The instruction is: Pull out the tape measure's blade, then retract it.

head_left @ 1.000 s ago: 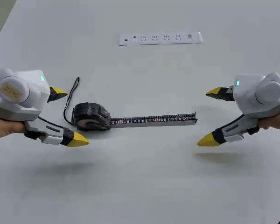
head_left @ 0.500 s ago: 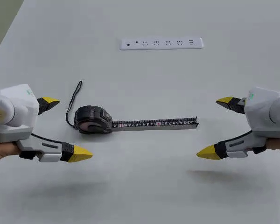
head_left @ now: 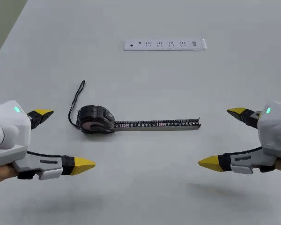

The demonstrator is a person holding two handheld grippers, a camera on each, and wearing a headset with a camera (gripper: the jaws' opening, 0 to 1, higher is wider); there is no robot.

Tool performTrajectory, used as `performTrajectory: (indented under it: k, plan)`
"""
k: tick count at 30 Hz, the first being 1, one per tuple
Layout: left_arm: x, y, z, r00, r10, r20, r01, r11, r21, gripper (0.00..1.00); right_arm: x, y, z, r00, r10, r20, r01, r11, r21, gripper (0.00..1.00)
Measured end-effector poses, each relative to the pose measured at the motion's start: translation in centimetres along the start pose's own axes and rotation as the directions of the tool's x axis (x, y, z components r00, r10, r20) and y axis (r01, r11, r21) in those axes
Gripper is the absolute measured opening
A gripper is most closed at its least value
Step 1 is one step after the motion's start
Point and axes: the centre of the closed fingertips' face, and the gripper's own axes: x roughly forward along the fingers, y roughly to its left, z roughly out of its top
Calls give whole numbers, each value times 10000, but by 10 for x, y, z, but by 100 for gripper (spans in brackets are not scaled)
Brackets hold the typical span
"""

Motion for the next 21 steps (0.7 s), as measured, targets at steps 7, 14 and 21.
performTrajectory:
  k: [7, 14, 21]
  plan:
    - [-3, -8, 5, 9978, 423, 501, -401, 9982, -442, 100, -8, 12, 5, 9988, -379, 299, 366, 9984, 434, 97]
    - [-7, -16, 9, 9931, 818, 845, -751, 9940, -791, 100, -13, 23, 7, 9964, -700, 474, 655, 9938, 904, 97]
    - [-7, -21, 11, 9896, 1010, 1028, -906, 9907, -1012, 100, -16, 30, 10, 9927, -989, 695, 900, 9886, 1204, 97]
